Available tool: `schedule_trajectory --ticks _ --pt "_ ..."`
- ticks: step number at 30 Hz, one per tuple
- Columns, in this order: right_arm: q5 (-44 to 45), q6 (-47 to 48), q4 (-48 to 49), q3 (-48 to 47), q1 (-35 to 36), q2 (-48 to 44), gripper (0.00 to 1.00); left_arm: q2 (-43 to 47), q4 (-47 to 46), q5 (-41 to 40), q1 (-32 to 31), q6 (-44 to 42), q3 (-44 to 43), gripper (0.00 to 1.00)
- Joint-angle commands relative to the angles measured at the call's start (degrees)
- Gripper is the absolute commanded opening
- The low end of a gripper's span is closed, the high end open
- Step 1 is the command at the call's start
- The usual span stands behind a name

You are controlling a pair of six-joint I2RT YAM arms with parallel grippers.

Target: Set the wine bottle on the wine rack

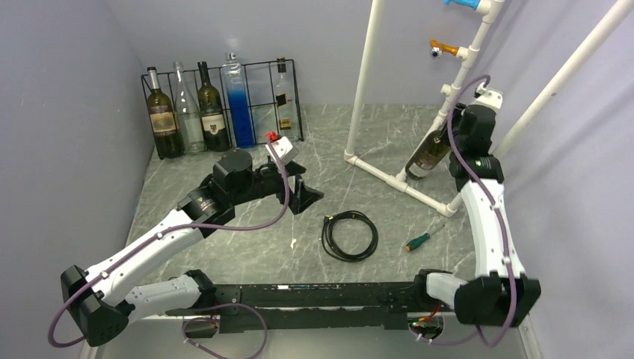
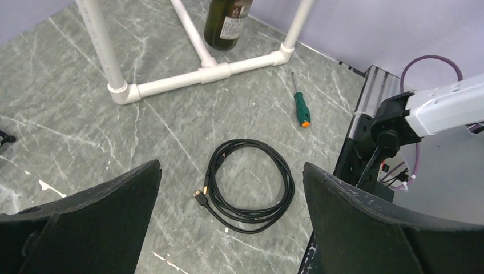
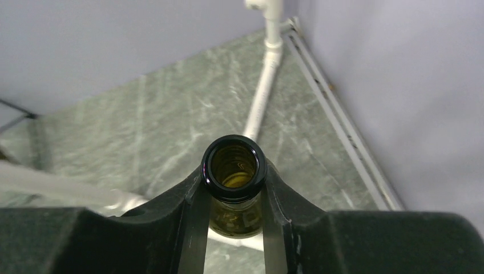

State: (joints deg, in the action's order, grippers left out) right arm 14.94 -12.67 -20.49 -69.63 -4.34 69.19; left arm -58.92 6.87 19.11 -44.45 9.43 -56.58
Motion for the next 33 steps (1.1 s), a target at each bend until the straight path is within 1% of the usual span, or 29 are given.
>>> schedule_trajectory --ticks 1,3,9,12,14,16,20,22,25,29,33 --pt "-10.8 -5.5 9.0 2.0 0.1 -8.7 0.00 -0.9 -0.1 -1.5 0.2 -1.4 -1.7 1.00" --pt "-15.2 -7.9 9.3 4.3 0.1 -10.7 0.00 -1.5 0.3 -2.0 0.2 -1.6 -1.8 1.00" --pt "-35.5 -16.1 9.9 8.0 0.1 -12.3 0.00 -3.2 0.8 -2.6 0.2 -1.9 -2.2 1.00" --pt "-45.3 -23.1 13.0 11.5 0.2 -12.3 0.00 -4.1 1.1 -2.4 0.2 -1.7 -2.5 1.00" --pt "-49.9 -27.3 16.0 14.9 1.2 -12.6 0.00 -4.7 1.3 -2.5 0.2 -1.6 -2.6 1.00" --pt "-50.7 -30.2 18.3 18.1 3.5 -14.0 0.00 -5.3 1.4 -2.8 0.2 -1.5 -2.8 1.00" --pt "-48.5 -35.8 24.6 24.8 10.4 -17.3 0.00 -6.9 2.8 -4.0 0.2 -1.3 -3.5 1.00" --pt "-47.2 -37.4 26.5 26.5 13.8 -18.0 0.00 -8.1 4.0 -5.0 0.2 -1.3 -4.3 1.00" --pt "-45.4 -37.7 26.9 27.6 18.0 -18.4 0.00 -10.0 5.3 -6.7 0.2 -1.6 -5.0 0.99" --pt "-44.9 -39.7 29.8 30.7 20.2 -19.2 0.00 -13.3 6.8 -7.8 0.2 -2.5 -6.1 0.99" --pt "-45.7 -40.6 33.1 32.3 20.8 -18.1 0.00 -17.0 7.3 -6.0 0.2 -2.8 -7.0 0.99"
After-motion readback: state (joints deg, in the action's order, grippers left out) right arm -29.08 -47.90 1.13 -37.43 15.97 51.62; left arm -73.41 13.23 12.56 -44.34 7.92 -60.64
